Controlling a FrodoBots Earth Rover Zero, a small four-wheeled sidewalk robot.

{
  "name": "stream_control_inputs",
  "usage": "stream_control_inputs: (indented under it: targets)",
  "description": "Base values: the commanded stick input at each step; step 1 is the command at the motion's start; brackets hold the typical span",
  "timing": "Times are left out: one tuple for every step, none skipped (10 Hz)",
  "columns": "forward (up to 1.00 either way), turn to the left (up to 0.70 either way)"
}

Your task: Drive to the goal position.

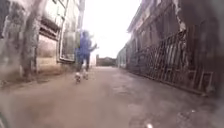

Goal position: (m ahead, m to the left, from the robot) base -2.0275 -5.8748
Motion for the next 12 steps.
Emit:
stream_control_inputs:
  targets:
    - [1.0, 0.0]
    - [1.0, 0.0]
    - [1.0, 0.0]
    - [1.0, 0.0]
    - [1.0, 0.0]
    - [1.0, 0.0]
    - [1.0, -0.33]
    - [1.0, -0.39]
    - [1.0, -0.22]
    - [1.0, 0.0]
    - [1.0, 0.0]
    - [1.0, 0.0]
